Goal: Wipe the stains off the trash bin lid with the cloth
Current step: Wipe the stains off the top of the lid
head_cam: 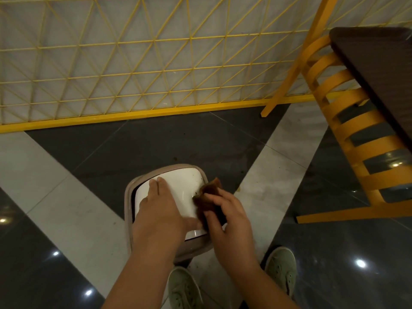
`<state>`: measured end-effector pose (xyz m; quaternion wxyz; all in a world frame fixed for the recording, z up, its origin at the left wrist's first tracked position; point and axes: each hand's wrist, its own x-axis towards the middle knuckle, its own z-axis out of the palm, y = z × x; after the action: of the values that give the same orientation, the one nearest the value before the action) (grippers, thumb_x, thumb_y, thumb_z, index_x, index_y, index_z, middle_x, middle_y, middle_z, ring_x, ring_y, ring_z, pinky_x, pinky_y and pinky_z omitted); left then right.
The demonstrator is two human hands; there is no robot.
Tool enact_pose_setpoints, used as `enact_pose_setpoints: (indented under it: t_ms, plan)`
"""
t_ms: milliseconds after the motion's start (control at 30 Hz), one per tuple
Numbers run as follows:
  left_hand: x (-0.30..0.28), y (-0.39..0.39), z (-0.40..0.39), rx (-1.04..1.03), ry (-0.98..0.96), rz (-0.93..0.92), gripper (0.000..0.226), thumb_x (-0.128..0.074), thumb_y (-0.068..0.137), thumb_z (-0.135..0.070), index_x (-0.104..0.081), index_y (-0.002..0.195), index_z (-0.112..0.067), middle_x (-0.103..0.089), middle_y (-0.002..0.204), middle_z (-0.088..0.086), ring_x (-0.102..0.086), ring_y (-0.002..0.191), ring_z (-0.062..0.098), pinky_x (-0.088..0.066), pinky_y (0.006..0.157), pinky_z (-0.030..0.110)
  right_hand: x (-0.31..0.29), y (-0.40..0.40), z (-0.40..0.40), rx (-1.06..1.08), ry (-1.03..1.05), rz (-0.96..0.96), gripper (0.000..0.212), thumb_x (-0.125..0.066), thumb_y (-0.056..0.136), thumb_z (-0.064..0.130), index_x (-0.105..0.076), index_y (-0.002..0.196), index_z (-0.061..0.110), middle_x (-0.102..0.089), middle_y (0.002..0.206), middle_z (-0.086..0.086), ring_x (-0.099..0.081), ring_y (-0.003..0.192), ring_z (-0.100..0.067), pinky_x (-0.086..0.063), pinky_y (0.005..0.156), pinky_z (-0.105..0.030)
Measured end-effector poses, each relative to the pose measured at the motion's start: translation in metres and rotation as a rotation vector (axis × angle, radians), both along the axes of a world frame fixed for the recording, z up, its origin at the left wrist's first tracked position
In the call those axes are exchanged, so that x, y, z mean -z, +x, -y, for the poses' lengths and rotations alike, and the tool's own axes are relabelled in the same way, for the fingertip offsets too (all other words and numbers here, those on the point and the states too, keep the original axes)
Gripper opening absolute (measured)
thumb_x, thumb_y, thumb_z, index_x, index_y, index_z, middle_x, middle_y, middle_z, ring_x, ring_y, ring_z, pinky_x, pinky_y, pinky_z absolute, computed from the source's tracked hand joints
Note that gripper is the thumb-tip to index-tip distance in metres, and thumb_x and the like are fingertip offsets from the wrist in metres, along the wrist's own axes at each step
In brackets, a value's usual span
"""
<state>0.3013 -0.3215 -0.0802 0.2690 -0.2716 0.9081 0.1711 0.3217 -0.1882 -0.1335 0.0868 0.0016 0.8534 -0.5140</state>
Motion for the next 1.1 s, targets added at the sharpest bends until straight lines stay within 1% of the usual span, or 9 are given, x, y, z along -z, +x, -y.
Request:
enact_pose_setpoints:
  t_ms: [200,333,467,600,733,800,933,1033,1100]
  plan:
    - [-0.003,-0.003,0.001,0.018,0.038,0.02,0.127,-0.082,0.064,-0.051,0.004,0.152,-0.018,-0.013,0.159,0.003,-0.032,0.139,0.027,-0.039,0.106,0.042,0.016,0.009,-0.011,0.121,0.032,0.199,0.043,-0.06,0.089,0.012,-0.05,0.093,0.054,-0.052,0.109,0.028,-0.052,0.102,0.005,-0.048,0.097,-0.032]
    - [-0.004,-0.001,0.003,0.057,0.072,0.031,0.127,-0.081,0.068,-0.046,0.01,0.152,-0.021,-0.003,0.162,0.001,-0.025,0.144,0.027,-0.033,0.11,0.042,0.007,0.044,-0.012,0.133,-0.041,0.17,0.046,-0.065,0.085,0.007,-0.058,0.099,0.051,-0.055,0.12,0.024,-0.052,0.111,0.003,-0.048,0.098,-0.032]
    - [-0.004,-0.001,0.002,0.056,0.082,0.012,0.127,-0.081,0.069,-0.043,0.012,0.152,-0.02,0.0,0.162,0.0,-0.022,0.144,0.025,-0.032,0.112,0.041,-0.008,0.022,-0.002,0.08,-0.074,0.019,0.041,-0.064,0.086,0.009,-0.062,0.107,0.045,-0.055,0.123,0.024,-0.048,0.116,0.008,-0.04,0.099,-0.013]
    - [-0.005,-0.002,0.001,0.047,0.075,0.026,0.127,-0.081,0.069,-0.044,0.013,0.152,-0.021,-0.003,0.162,0.001,-0.023,0.144,0.027,-0.033,0.11,0.043,0.015,-0.005,-0.004,0.147,-0.067,0.125,0.034,-0.059,0.09,0.012,-0.062,0.107,0.041,-0.059,0.118,0.021,-0.054,0.109,0.003,-0.048,0.098,-0.028]
    - [-0.004,-0.003,0.003,0.056,0.096,0.019,0.127,-0.081,0.069,-0.044,0.013,0.152,-0.021,-0.002,0.162,-0.001,-0.021,0.145,0.026,-0.031,0.111,0.042,0.024,0.028,-0.009,0.187,-0.057,0.197,0.043,-0.062,0.087,0.01,-0.058,0.096,0.052,-0.059,0.116,0.02,-0.055,0.108,0.0,-0.049,0.096,-0.036]
    - [-0.004,-0.002,0.004,0.06,0.096,0.016,0.126,-0.081,0.069,-0.043,0.012,0.152,-0.021,-0.003,0.161,-0.002,-0.021,0.145,0.026,-0.031,0.111,0.042,0.018,0.043,-0.008,0.199,-0.083,0.161,0.05,-0.065,0.084,0.006,-0.06,0.092,0.055,-0.059,0.115,0.022,-0.056,0.108,0.0,-0.05,0.095,-0.037]
    - [-0.002,-0.002,0.005,0.066,0.101,0.001,0.127,-0.082,0.068,-0.043,0.011,0.153,-0.021,-0.002,0.162,-0.002,-0.02,0.145,0.024,-0.03,0.112,0.042,-0.001,0.027,0.0,0.123,-0.087,0.019,0.043,-0.063,0.086,0.008,-0.061,0.103,0.048,-0.056,0.12,0.026,-0.05,0.114,0.007,-0.043,0.099,-0.02]
    - [-0.002,-0.003,0.005,0.065,0.093,0.0,0.129,-0.082,0.067,-0.043,0.011,0.153,-0.021,-0.002,0.162,-0.003,-0.022,0.144,0.024,-0.032,0.11,0.043,0.009,0.001,0.001,0.138,-0.065,0.068,0.033,-0.059,0.09,0.015,-0.062,0.11,0.04,-0.058,0.122,0.02,-0.052,0.113,0.002,-0.046,0.1,-0.027]
    - [-0.003,-0.003,0.004,0.063,0.092,0.009,0.128,-0.082,0.068,-0.043,0.012,0.152,-0.022,-0.004,0.161,-0.002,-0.023,0.144,0.025,-0.034,0.109,0.044,0.021,-0.001,-0.001,0.197,-0.064,0.161,0.033,-0.057,0.091,0.015,-0.058,0.103,0.046,-0.06,0.117,0.019,-0.055,0.107,0.001,-0.049,0.097,-0.032]
